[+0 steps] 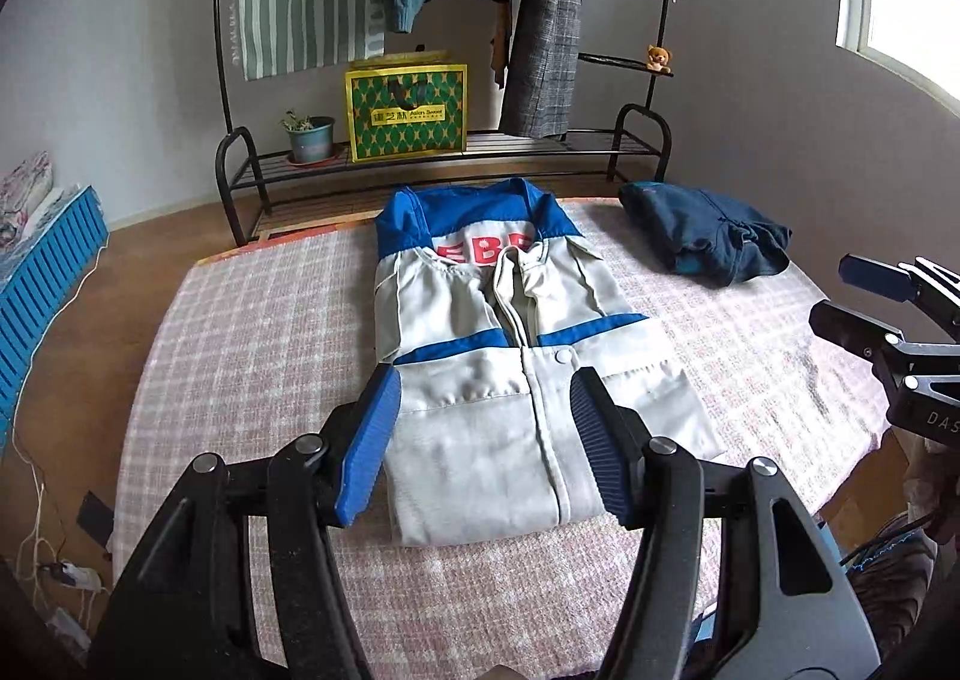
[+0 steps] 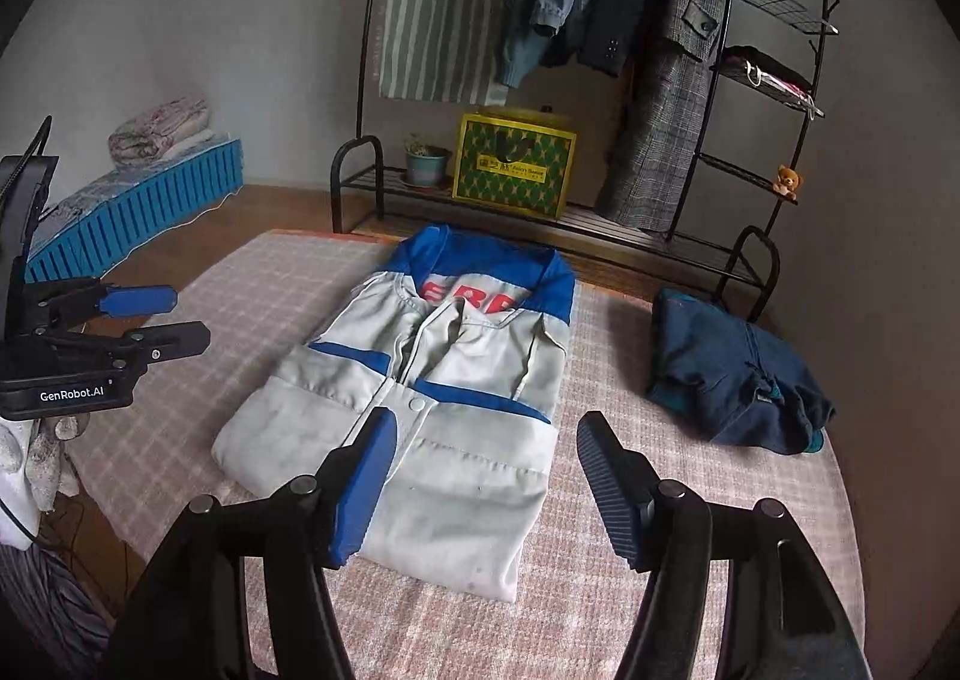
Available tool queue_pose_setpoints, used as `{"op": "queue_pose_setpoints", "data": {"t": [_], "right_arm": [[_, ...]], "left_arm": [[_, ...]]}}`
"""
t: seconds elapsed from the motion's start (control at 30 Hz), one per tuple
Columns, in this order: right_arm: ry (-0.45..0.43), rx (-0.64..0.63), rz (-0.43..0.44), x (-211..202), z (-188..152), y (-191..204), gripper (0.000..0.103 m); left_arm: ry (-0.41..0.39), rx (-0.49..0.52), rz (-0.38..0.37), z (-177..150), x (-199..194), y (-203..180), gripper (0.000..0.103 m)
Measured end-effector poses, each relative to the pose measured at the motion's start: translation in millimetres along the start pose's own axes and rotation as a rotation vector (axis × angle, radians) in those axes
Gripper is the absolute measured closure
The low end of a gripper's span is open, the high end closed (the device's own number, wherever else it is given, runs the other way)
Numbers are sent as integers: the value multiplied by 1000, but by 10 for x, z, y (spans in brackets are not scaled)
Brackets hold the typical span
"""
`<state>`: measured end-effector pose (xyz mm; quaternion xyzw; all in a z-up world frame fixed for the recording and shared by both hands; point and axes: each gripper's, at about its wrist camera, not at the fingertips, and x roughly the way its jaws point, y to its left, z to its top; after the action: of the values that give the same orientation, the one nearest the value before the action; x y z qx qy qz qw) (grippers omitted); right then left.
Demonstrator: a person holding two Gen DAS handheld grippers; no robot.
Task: Fold large clothes
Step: 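Release the folded hem and withdraw both grippers above the jacket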
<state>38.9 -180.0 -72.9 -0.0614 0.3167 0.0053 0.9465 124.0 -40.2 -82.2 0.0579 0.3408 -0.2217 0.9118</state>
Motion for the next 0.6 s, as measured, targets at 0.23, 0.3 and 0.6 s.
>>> {"op": "queue_pose_setpoints", "data": {"t": [0.23,0.3,0.6], "right_arm": [[-115,12,0,-580,138,-185,10],[-138,4,-37,-700,187,-232,8],[-177,31,-41,-906,483,-498,0]], "left_arm": [[-153,22,22,146,-764,-239,29],[-177,39,25,201,-879,-292,29],[-229,80,83,437,-1052,-344,28]]}}
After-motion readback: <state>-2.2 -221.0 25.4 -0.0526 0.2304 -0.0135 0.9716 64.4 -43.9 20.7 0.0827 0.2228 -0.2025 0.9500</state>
